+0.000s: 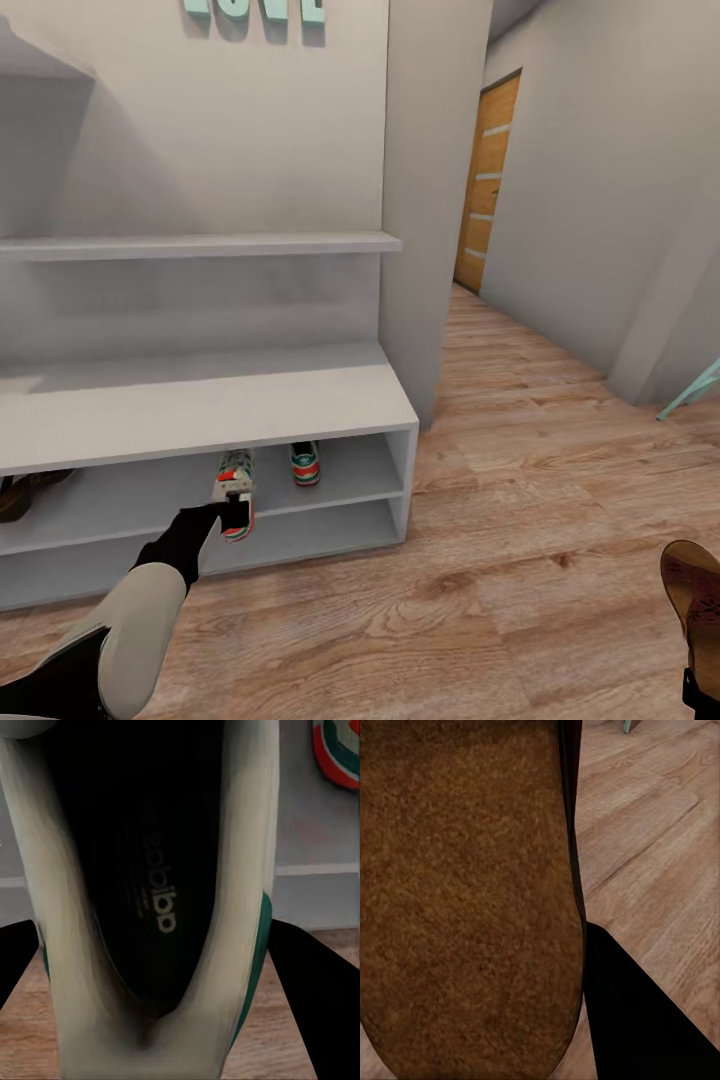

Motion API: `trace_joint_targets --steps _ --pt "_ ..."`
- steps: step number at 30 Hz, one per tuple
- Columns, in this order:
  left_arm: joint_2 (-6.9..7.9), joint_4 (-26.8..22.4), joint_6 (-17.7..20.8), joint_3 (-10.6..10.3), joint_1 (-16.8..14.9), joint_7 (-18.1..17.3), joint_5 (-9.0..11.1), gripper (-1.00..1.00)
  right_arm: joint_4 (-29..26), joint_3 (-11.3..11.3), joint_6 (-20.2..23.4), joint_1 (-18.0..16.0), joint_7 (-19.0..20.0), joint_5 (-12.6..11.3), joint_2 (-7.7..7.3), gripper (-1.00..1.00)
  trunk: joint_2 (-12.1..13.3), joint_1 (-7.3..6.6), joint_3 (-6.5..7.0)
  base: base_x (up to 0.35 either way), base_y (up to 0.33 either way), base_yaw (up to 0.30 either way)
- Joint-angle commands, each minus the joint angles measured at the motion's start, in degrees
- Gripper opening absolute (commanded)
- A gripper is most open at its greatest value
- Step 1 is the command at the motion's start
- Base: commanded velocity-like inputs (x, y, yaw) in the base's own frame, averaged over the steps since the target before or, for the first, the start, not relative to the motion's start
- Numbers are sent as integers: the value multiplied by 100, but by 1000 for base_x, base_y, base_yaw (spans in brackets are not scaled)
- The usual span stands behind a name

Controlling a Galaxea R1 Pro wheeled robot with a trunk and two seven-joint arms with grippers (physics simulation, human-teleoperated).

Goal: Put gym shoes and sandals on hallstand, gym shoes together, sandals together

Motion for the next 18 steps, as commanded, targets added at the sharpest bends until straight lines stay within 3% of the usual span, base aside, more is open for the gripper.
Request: trace_joint_targets --steps 1,9,18 --pt "-10 -22 137 48 -6 -19 -57 -100 4 13 -15 -3 5 -43 -2 -100 -2 -1 -5 2 0 0" --pt "-52 -29 353 70 -22 492 -197 -100 4 13 -15 -3 5 -43 -2 -100 -2 -1 -5 0 0 0" --pt "-58 -28 367 80 -29 594 -223 -100 6 13 -15 -3 5 -43 1 -100 -2 -1 -5 0 0 0"
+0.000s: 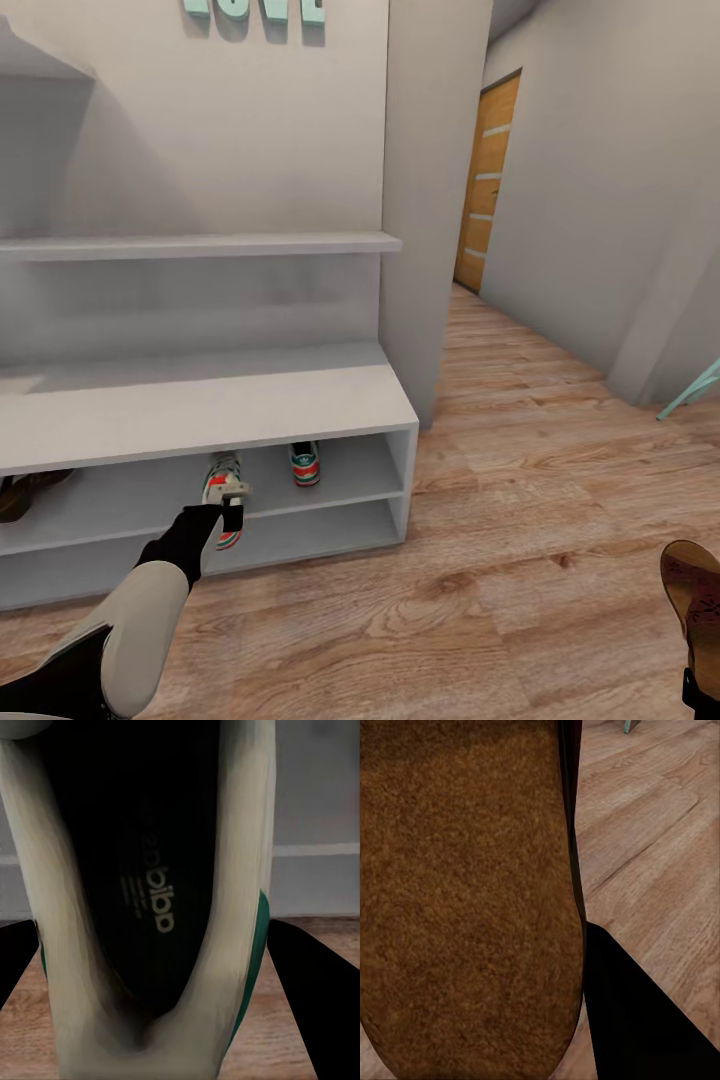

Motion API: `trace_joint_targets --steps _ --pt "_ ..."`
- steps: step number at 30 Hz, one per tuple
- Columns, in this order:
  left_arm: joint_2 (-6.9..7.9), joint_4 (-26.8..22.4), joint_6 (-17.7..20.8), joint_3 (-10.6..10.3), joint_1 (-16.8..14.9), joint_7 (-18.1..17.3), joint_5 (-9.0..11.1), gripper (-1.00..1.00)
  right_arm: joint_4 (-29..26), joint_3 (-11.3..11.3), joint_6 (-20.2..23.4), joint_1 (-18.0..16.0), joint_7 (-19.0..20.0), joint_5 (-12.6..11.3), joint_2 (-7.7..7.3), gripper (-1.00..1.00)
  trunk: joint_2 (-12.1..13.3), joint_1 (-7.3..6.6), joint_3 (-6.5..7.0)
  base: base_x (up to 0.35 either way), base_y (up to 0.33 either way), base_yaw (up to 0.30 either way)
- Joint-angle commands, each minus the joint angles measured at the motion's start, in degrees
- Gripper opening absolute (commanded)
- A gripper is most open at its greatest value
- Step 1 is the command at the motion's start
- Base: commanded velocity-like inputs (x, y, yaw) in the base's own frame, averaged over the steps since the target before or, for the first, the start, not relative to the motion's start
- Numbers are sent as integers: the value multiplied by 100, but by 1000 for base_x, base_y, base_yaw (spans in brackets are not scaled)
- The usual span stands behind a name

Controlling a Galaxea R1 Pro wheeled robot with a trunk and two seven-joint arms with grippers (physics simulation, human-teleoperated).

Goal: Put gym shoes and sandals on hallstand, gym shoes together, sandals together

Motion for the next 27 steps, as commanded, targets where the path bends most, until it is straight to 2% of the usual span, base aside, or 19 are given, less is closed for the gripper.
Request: trace_joint_targets --steps 1,6,16,23,27 --pt "-6 -10 23 26 -3 1 -9 -100 5 12 -15 -3 5 -42 0 -100 -2 -1 -5 28 0 0" --pt "-11 -10 6 29 2 2 -9 -100 6 12 -15 -3 5 -42 0 -100 -2 -1 -5 163 -8 0" --pt "-15 -2 -29 24 5 -6 -5 -100 3 12 -15 -3 5 -42 -1 -100 -2 -1 -5 281 -81 0" --pt "-15 -1 -39 21 9 -14 -8 -100 3 12 -15 -3 5 -42 -3 -100 -2 -1 -5 63 -30 0" --pt "-15 -1 -40 19 18 -15 -9 -100 10 20 -15 -3 11 -36 -4 -100 -2 -1 -5 143 -177 0"
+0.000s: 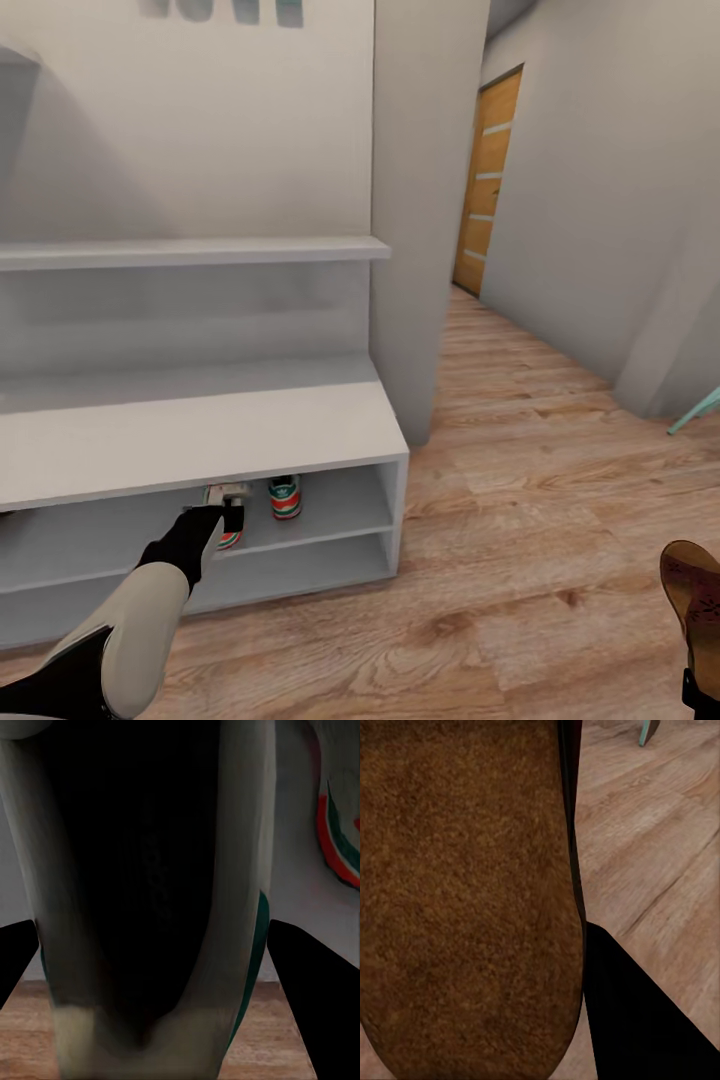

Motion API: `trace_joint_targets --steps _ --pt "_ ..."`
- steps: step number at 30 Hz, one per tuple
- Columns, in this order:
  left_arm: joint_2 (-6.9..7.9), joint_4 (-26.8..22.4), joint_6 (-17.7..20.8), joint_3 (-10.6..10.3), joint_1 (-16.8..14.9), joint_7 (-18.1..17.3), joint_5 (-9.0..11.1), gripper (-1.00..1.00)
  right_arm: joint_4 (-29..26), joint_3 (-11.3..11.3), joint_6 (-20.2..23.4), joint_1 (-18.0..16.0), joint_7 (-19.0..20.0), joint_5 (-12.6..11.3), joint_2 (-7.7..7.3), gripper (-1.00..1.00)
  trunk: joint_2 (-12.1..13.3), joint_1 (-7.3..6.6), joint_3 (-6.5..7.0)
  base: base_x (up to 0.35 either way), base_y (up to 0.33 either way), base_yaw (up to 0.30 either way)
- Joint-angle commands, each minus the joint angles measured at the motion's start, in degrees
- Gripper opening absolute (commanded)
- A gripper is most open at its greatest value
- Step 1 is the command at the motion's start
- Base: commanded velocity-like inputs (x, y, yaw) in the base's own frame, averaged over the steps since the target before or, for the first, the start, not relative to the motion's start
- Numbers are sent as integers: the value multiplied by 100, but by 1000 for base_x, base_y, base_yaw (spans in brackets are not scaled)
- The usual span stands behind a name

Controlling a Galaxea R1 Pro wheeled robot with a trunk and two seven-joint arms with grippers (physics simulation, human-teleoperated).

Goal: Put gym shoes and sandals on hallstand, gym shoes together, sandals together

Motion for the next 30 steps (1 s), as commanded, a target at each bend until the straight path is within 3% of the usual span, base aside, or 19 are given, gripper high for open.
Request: trace_joint_targets --steps 1,30 --pt "-6 -11 26 23 -1 0 -10 -100 7 13 -15 -4 7 -37 -1 -100 -2 0 -5 133 -176 0" --pt "3 -10 18 26 2 0 -10 -100 16 14 -15 -4 8 -26 -1 -100 -2 0 -5 47 -13 0"
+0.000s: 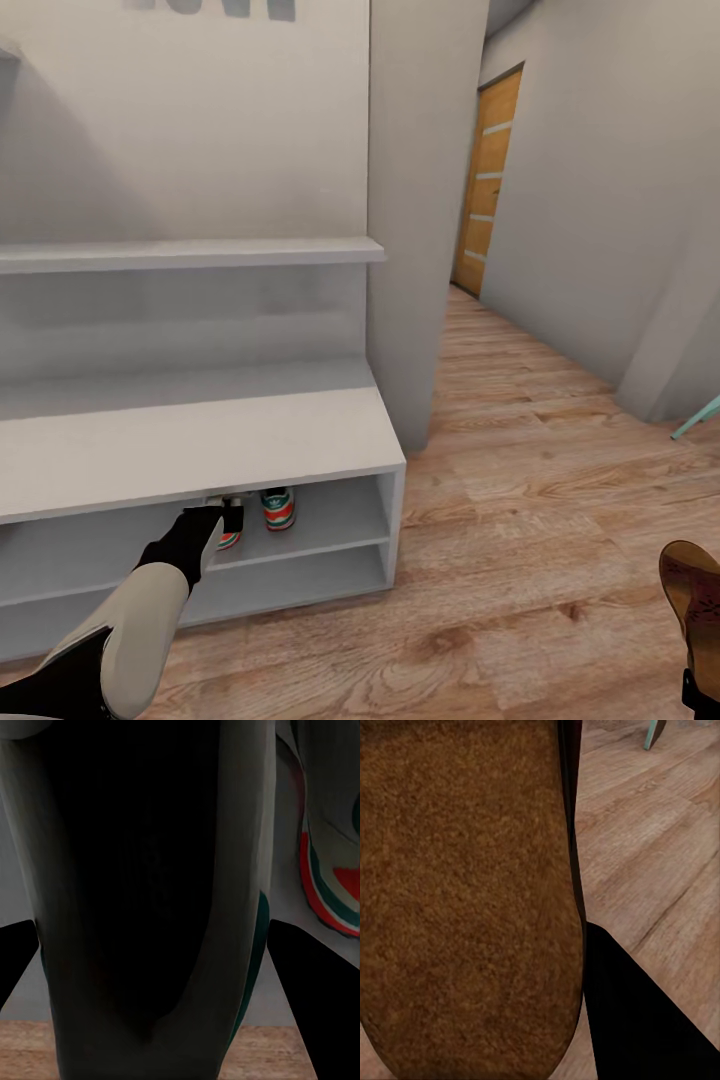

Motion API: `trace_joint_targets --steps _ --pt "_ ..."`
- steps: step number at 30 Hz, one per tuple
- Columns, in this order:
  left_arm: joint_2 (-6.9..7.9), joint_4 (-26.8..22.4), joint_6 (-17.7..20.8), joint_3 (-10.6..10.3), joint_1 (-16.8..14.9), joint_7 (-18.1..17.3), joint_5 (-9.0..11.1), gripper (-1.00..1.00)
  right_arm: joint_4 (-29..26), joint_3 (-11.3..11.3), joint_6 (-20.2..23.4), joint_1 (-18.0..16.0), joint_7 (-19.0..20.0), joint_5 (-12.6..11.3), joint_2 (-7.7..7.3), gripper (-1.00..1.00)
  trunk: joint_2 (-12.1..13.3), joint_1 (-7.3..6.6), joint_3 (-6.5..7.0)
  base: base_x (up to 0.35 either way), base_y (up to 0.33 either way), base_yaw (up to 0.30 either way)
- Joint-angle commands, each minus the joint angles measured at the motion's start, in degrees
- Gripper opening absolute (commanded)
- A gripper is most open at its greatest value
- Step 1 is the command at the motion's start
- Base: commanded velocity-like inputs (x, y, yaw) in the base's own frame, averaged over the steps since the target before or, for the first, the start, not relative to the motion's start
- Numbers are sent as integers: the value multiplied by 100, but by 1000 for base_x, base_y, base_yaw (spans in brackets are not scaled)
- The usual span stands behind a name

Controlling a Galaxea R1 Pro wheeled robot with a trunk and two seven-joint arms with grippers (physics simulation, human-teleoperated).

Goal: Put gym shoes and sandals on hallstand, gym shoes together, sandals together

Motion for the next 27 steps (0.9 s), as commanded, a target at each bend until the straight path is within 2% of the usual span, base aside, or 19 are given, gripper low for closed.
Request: trace_joint_targets --steps 1,10,17,27 --pt "-6 -11 24 23 -3 -1 -9 -100 4 13 -16 -3 4 -41 -1 -100 -2 -1 -5 6 0 0" --pt "-12 -11 21 24 -3 -1 -9 -100 4 13 -16 -3 4 -43 2 -100 -2 -1 -5 3 0 0" --pt "-6 -9 16 23 -3 -1 -9 -100 4 13 -16 -3 4 -40 -2 -100 -2 -1 -5 137 -83 0" --pt "2 -12 15 16 -3 -5 -9 -100 6 13 -16 -3 6 -39 1 -100 -2 -1 -5 20 -13 0"
